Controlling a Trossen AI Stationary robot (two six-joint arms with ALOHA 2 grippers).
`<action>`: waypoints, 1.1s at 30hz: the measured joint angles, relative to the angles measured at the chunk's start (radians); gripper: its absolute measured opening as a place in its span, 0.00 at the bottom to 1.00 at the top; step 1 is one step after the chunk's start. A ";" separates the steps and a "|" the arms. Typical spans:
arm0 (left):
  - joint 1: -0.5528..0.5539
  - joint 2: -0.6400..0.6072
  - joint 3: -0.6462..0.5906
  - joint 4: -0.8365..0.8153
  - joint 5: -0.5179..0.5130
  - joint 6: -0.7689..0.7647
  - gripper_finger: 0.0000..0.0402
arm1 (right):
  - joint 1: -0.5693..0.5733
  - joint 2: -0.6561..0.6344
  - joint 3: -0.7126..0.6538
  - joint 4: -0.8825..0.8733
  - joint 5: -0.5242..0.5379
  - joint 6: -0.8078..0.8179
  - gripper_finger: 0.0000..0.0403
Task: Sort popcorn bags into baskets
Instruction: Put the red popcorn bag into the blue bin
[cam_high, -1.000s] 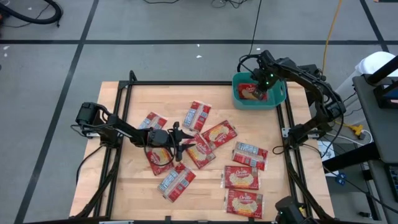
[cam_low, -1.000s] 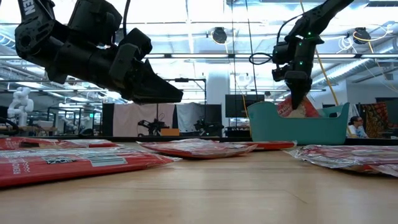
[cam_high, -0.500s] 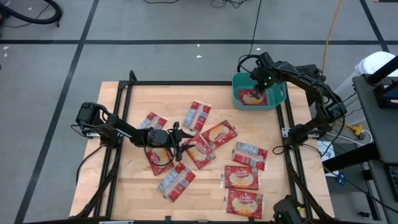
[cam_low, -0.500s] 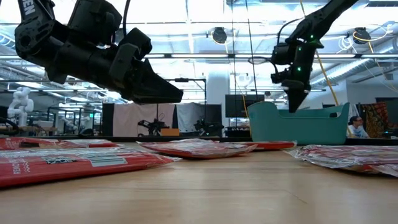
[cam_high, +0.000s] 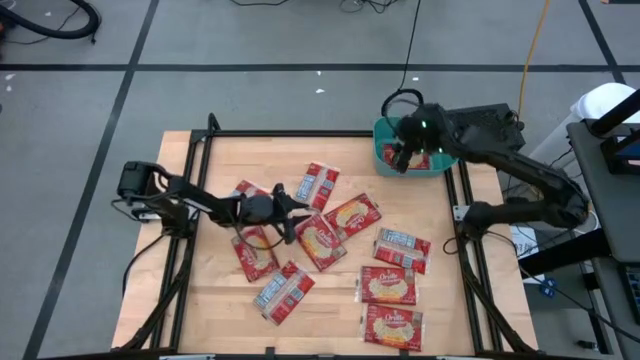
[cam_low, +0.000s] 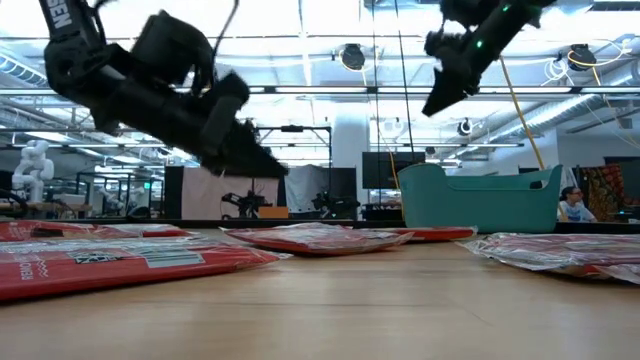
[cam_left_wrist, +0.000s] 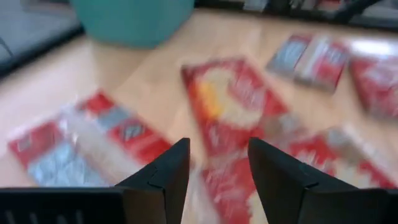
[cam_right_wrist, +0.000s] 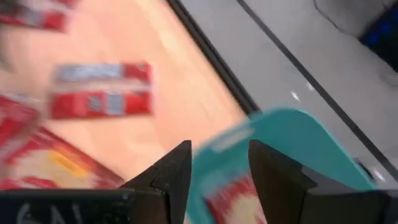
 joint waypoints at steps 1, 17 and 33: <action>0.011 0.001 -0.001 -0.033 0.026 -0.013 0.41 | 0.034 -0.021 -0.030 0.036 0.000 0.016 0.38; 0.040 -0.012 0.066 -0.252 0.189 -0.178 0.69 | 0.449 -0.066 -0.575 0.762 -0.023 0.173 0.38; 0.126 -0.004 0.321 -0.765 0.277 -0.141 0.66 | 0.619 0.069 -0.667 1.048 0.112 0.196 0.38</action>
